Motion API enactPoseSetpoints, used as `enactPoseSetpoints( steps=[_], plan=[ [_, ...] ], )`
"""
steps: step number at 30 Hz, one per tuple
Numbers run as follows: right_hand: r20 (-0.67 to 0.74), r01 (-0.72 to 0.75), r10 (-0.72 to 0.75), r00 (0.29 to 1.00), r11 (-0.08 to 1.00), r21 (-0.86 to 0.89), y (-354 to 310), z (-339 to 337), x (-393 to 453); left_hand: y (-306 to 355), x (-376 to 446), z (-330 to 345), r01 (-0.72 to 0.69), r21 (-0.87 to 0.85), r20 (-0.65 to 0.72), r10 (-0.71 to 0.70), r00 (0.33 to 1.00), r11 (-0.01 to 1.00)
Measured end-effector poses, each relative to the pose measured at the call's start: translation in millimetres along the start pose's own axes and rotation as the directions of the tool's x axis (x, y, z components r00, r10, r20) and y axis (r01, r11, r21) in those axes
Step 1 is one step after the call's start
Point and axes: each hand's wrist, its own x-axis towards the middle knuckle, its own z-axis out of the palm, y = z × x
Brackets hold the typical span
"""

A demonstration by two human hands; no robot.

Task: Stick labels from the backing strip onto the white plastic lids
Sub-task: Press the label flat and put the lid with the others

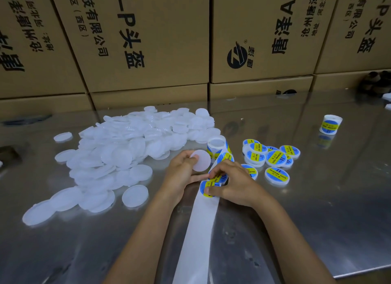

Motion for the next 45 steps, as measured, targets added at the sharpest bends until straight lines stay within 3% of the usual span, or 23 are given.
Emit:
enactPoseSetpoints(
  steps=[6, 19, 33, 38, 45],
  plan=[
    [-0.009, 0.036, -0.036, 0.999, 0.999, 0.002, 0.7, -1.4, 0.3, -4.2, 1.1, 3.2, -0.054, 0.187, 0.012, 0.052, 0.999, 0.981],
    [-0.026, 0.063, -0.063, 0.998, 0.998, -0.022, 0.8, -0.2, 2.5, -4.9, 3.2, 4.4, -0.061, 0.200, -0.004, 0.063, 0.998, 0.978],
    [-0.064, -0.003, 0.009, 0.998, 0.995, 0.098, -5.7, -1.9, 1.7, -3.9, 3.1, 1.7, -0.054, 0.154, -0.040, 0.060, 0.997, 0.987],
    [-0.080, -0.010, 0.039, 0.996, 0.942, 0.337, -10.7, -3.6, 2.1, -2.9, 1.4, 0.6, -0.100, 0.222, -0.001, 0.103, 0.995, 0.970],
    [-0.115, -0.057, 0.193, 0.974, 0.706, 0.706, -14.0, -9.2, 3.2, -1.7, 0.1, 0.2, -0.063, 0.216, -0.011, 0.067, 0.998, 0.974]
  ],
)
